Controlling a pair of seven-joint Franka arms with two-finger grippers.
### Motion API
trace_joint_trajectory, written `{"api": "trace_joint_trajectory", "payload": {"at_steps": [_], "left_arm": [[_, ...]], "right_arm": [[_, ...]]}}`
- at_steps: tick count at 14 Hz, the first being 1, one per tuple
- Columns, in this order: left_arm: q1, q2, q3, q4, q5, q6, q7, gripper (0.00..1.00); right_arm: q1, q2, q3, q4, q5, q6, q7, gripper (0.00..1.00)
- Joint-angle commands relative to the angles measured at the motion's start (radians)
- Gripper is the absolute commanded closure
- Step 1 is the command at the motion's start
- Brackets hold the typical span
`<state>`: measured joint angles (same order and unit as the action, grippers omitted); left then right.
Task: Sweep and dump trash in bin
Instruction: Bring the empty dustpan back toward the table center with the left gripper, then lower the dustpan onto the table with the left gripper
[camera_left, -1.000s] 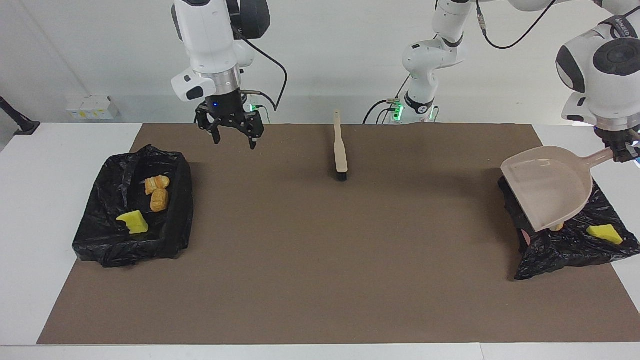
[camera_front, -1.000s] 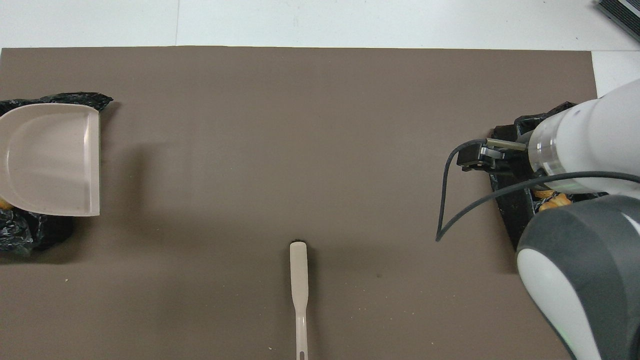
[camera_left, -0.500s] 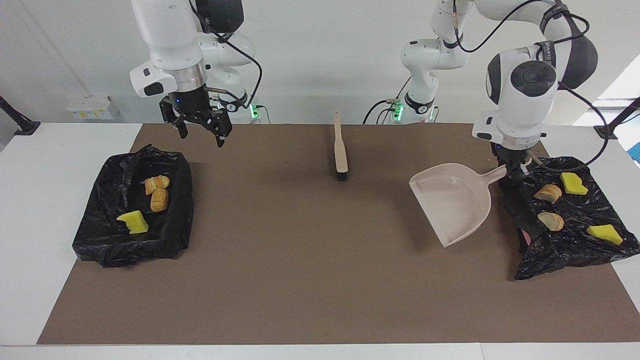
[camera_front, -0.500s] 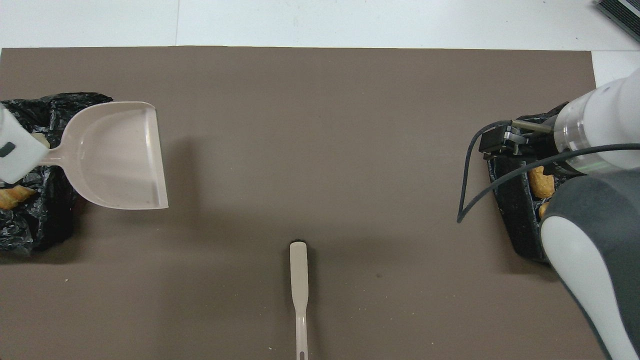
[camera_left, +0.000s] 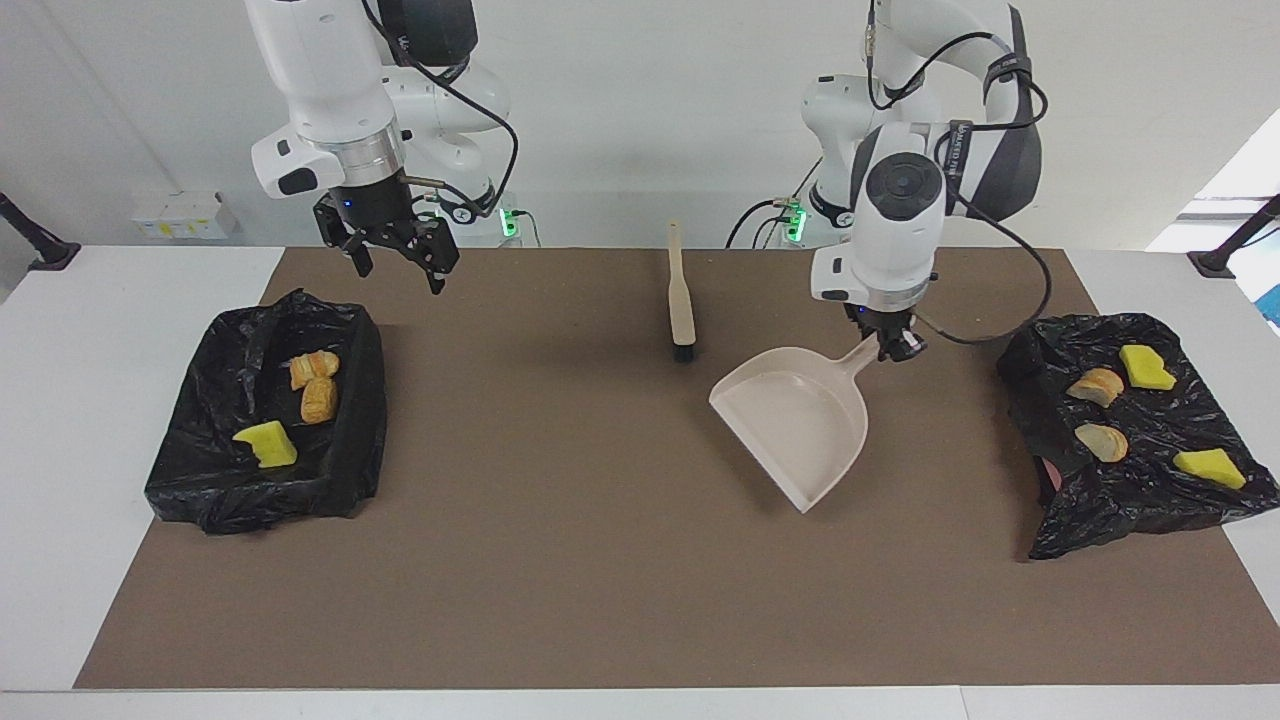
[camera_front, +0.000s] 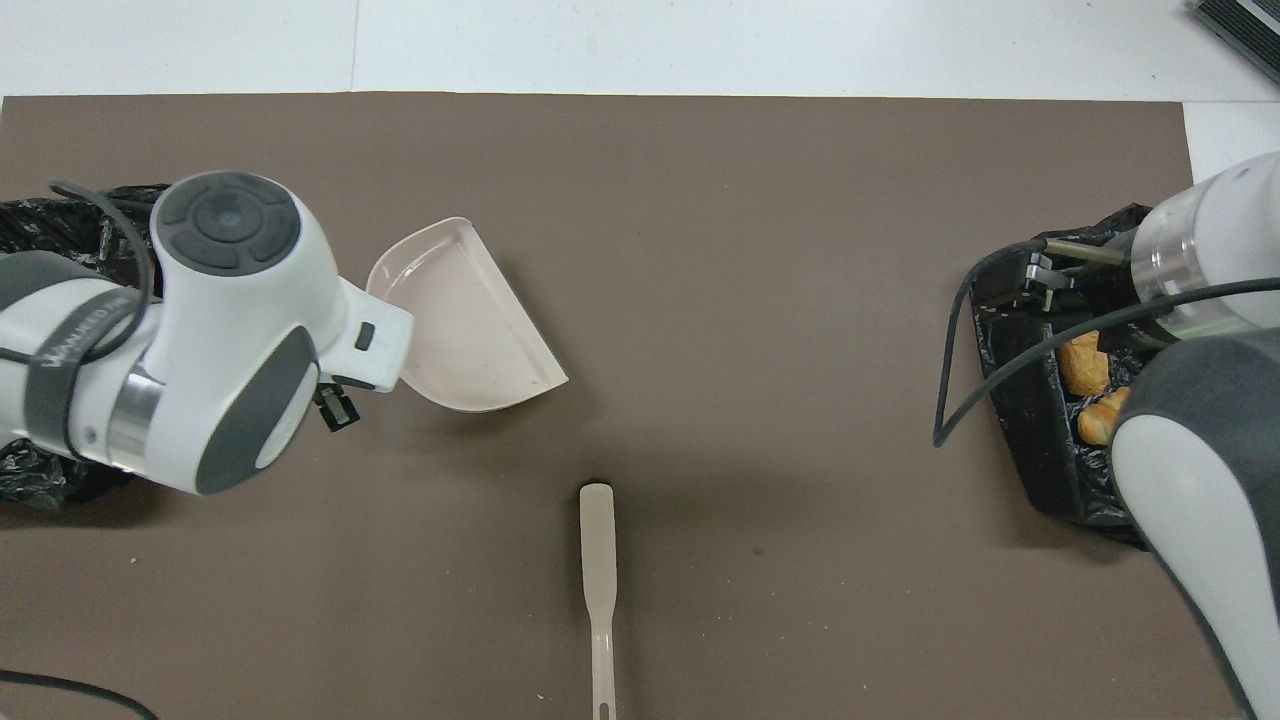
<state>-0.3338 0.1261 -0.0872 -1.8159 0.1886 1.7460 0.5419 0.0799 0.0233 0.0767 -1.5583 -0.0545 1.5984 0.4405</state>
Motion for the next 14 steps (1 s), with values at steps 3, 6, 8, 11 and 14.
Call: {"api": "trace_joint_trajectory", "payload": {"at_steps": [3,6,8,11,14], "left_arm": [[-0.155,0.021,0.02,-0.033,-0.118,0.144,-0.359,1.0],[-0.217,0.069,0.021,-0.029,-0.187,0.229,-0.517,1.0],[-0.247,0.089,0.021,-0.033,-0.211,0.28,-0.635,1.0],[-0.249,0.119,0.02,-0.086,-0.222,0.407,-0.775,1.0],[-0.234,0.109,0.021,-0.121,-0.283,0.429,-0.827,1.0]], "right_arm": [[-0.02,-0.003,0.002,-0.002,0.027,-0.008,-0.039,0.0],[-0.019,-0.003,0.003,-0.002,0.028,-0.008,-0.039,0.0],[-0.019,-0.003,0.005,-0.002,0.028,-0.005,-0.039,0.0],[-0.019,-0.002,0.005,-0.002,0.028,-0.001,-0.039,0.0],[-0.019,-0.002,0.005,-0.002,0.028,-0.001,-0.039,0.0]]}}
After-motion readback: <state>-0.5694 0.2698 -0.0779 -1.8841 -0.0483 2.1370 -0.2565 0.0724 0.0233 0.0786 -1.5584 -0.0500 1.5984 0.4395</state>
